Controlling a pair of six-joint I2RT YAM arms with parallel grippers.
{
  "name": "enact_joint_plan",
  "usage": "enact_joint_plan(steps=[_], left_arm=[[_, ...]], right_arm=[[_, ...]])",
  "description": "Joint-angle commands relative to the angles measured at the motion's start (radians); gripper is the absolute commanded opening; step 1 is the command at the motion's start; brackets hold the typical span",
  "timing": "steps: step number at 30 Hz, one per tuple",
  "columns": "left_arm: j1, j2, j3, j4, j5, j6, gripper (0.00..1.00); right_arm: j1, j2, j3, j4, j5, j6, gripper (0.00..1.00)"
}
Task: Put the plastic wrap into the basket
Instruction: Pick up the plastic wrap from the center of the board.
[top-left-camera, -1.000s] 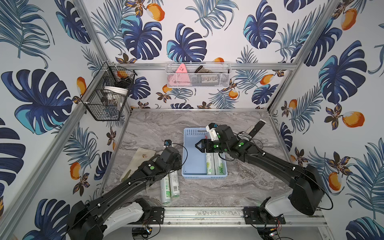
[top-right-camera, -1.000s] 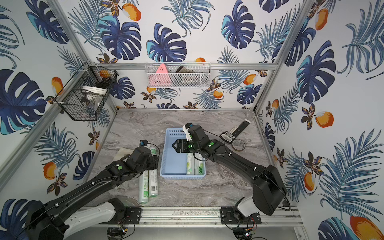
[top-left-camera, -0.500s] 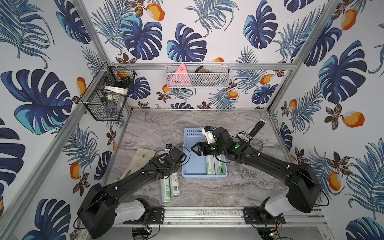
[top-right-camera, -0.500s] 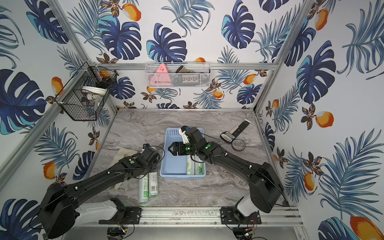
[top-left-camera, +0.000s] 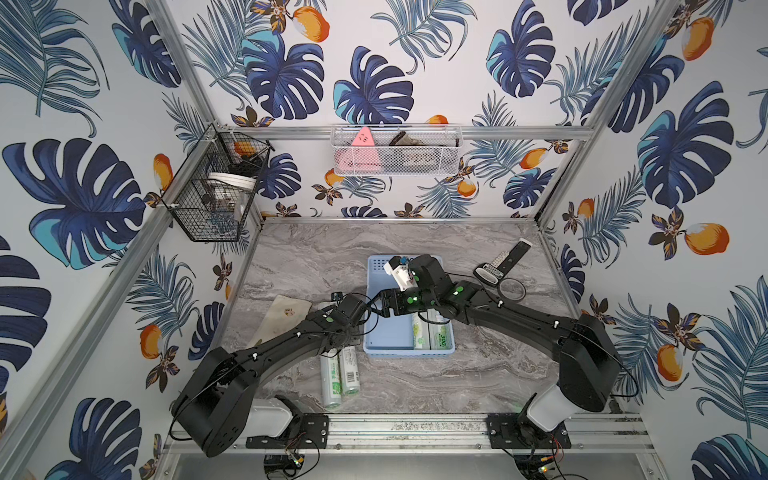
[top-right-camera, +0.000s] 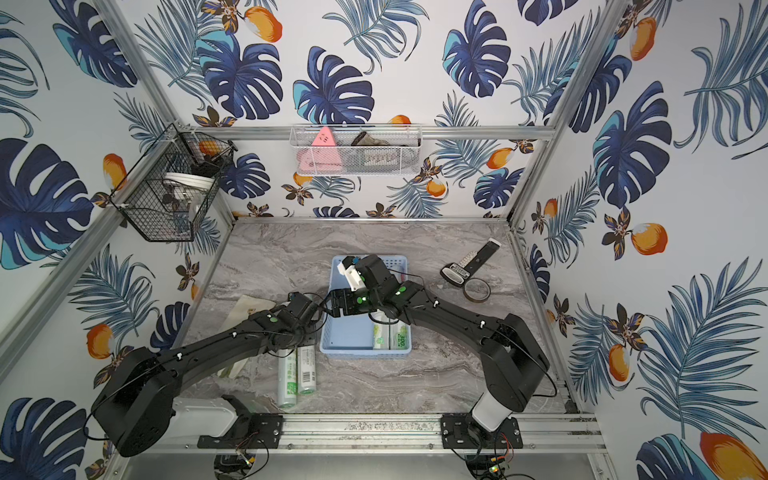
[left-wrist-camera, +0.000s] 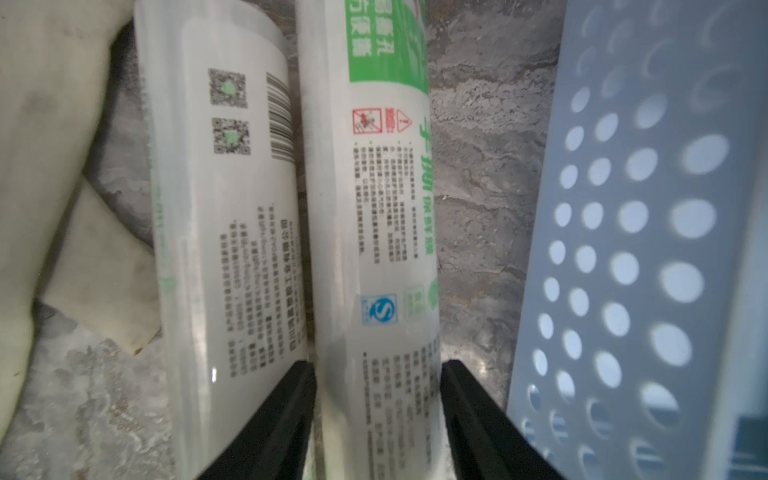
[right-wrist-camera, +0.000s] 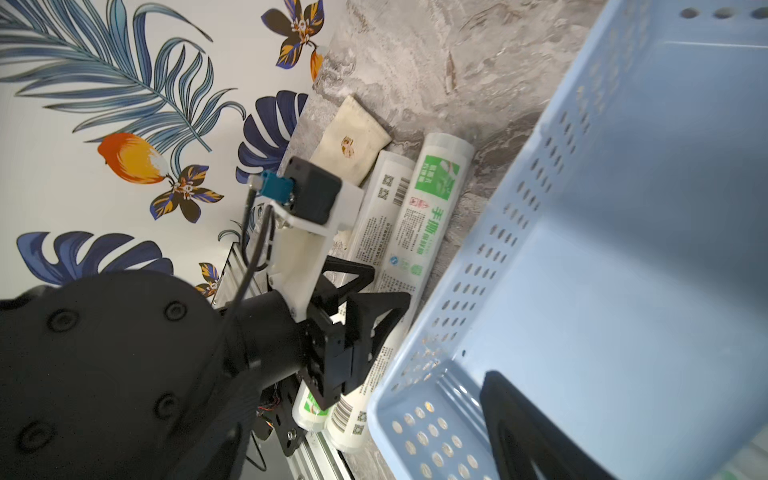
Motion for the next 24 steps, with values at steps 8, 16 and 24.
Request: enact_joint_plan(steps=[8, 16, 24], left_arm=[[0.037, -0.014, -0.04, 0.073, 0.052, -0.002, 0.54], [0.04, -0.004, -0.064, 0.098, 0.056, 0.009, 0.55], [0.04, 0.014, -0.069, 0.114, 0.055, 0.012, 0.61]], right_arm=[[0.067, 0.135, 0.105, -0.162, 0.141, -0.025, 0.79], [0.081, 0.191, 0.14, -0.181, 0.159, -0.01, 0.8], [0.084, 0.201, 0.134, -0.179, 0.184, 0.0, 0.82]])
